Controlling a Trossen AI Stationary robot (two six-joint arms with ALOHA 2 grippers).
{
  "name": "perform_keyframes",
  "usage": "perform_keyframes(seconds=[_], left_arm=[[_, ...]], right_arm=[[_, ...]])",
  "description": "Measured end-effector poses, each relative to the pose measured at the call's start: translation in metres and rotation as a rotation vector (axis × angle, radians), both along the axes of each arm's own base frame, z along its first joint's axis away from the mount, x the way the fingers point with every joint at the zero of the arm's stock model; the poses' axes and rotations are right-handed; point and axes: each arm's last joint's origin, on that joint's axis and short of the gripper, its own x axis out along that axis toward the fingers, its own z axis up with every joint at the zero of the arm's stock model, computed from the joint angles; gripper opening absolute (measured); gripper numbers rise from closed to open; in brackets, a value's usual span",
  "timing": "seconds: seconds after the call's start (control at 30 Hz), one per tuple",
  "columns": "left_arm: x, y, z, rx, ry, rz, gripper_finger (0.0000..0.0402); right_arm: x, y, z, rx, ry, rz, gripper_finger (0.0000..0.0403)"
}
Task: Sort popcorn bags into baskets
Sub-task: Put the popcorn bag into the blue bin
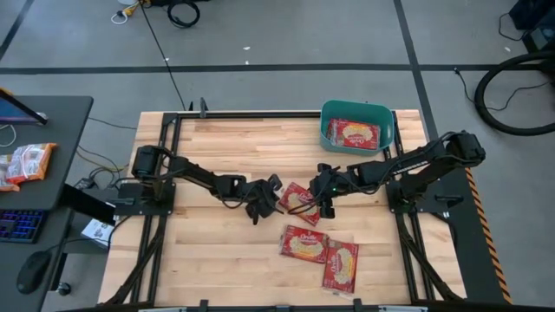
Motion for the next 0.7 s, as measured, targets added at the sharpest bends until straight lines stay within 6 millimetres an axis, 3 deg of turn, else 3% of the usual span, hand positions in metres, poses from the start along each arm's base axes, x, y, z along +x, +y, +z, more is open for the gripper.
perform_keyframes(seconds=[0.17, 0.47, 0.7], left_arm=[[0.001, 0.001, 0.005, -0.114, -0.047, 0.108, 0.0007], [0.006, 0.012, 0.053, -0.352, -0.238, 0.318, 0.0003], [0.014, 0.015, 0.073, -0.478, -0.252, 0.429, 0.0002]], right_arm=[[0.001, 0.004, 0.002, -0.014, -0.023, 0.025, 0.0176], [0.005, 0.030, 0.010, -0.122, -0.151, 0.047, 0.0176], [0.005, 0.043, 0.015, -0.165, -0.222, -0.014, 0.0176]])
